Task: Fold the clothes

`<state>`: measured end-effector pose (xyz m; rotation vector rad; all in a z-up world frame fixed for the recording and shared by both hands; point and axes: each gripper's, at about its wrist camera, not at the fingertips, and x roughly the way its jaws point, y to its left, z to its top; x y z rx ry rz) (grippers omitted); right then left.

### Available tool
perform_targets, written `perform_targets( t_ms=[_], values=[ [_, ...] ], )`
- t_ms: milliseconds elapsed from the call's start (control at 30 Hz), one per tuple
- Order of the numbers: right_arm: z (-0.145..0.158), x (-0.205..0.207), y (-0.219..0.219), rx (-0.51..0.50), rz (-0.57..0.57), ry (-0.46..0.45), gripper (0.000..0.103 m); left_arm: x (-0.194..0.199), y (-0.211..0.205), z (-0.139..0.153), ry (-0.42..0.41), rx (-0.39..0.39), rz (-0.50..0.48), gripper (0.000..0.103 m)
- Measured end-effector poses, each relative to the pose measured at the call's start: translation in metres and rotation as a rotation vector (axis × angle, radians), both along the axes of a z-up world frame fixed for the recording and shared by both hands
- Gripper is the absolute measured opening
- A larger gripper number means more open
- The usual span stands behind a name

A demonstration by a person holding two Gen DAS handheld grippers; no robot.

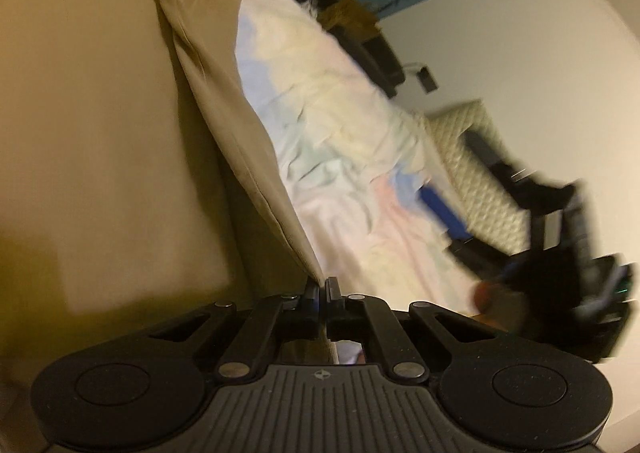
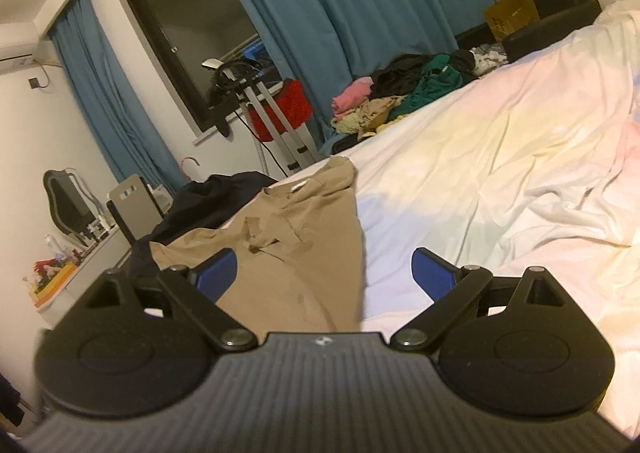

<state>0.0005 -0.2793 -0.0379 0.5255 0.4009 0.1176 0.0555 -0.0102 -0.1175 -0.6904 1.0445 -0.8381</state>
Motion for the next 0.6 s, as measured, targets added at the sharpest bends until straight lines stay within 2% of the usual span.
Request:
perform_targets(
  t_ms=[67,200,300,467,533,600],
  values=[
    [-0.002,0.001,-0.002,0.0,-0.002,0.009,0.096,-0.001,0.01,0.007,-0.002,-0.018,0.02,0.002],
    [-0.006,0.005,-0.004,-0.001,-0.004,0.03,0.096,0.0,0.036,0.004,0.086,-0.012,0.085,0.002],
    [-0.009,0.009,-0.005,-0.002,-0.008,0.047,0.096,0.0,0.052,0.003,0.103,0.103,0.137,0.002],
    [-0.011,0.011,-0.007,-0.007,-0.011,0.067,0.096,-0.001,0.049,-0.003,0.059,0.386,0.16,0.002],
    [-0.011,0.012,-0.007,-0.013,-0.013,0.072,0.096,0.0,0.045,-0.01,0.071,0.429,0.161,0.002],
    [-0.011,0.011,-0.008,-0.022,-0.02,0.079,0.096,0.002,0.047,-0.011,0.075,0.42,0.182,0.003]
  ],
)
